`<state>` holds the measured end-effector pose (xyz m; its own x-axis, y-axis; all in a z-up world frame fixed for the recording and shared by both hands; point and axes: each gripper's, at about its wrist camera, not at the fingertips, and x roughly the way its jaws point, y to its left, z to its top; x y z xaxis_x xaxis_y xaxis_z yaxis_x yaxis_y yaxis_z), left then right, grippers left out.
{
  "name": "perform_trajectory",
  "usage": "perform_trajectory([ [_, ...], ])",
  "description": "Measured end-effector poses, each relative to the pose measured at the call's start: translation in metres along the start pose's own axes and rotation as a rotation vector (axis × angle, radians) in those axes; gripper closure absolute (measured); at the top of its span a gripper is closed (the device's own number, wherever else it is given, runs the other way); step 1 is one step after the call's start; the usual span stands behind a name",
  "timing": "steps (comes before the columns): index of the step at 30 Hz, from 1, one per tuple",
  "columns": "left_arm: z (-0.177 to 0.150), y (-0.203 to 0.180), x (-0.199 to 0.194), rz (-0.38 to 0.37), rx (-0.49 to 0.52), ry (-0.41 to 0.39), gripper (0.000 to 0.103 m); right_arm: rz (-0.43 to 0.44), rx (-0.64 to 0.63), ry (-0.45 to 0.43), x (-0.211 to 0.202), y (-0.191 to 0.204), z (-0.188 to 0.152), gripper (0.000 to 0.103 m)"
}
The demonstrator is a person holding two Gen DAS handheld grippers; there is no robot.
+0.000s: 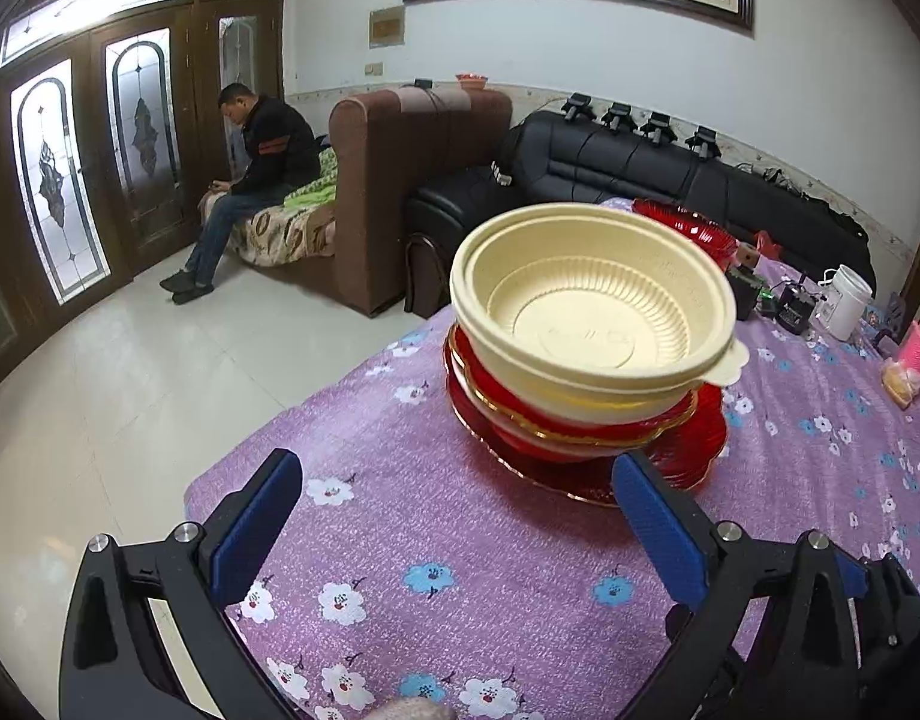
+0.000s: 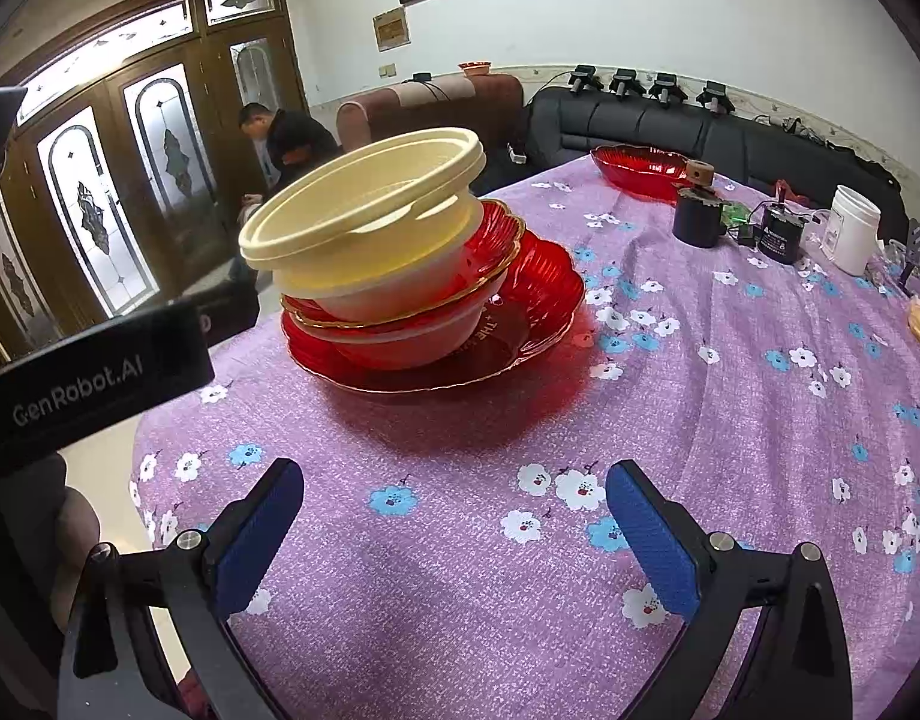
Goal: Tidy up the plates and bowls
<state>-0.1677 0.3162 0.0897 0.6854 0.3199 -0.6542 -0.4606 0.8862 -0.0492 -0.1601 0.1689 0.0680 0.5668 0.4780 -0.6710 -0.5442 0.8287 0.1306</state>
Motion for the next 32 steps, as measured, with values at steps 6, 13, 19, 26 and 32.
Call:
perform_trajectory([
  [6, -0.003, 0.001, 0.006, -0.002, -0.002, 0.034, 0.0, -0.006, -0.011, -0.007, -0.001, 0.003, 0.003, 0.001],
  [13, -0.007, 0.004, 0.012, -0.003, -0.005, 0.055, 0.0, 0.001, -0.005, 0.01, 0.004, 0.003, 0.0, 0.001],
  [19, -0.009, 0.006, 0.014, -0.006, -0.009, 0.066, 0.0, 0.002, -0.005, 0.011, 0.005, 0.003, -0.001, 0.001],
  [26, -0.01, 0.008, 0.015, 0.008, -0.009, 0.061, 0.0, 0.012, -0.007, 0.015, 0.006, 0.005, -0.003, 0.001],
  [32, -0.01, 0.01, 0.015, 0.022, -0.016, 0.071, 0.0, 0.019, -0.001, 0.012, 0.005, 0.005, -0.004, 0.001],
])
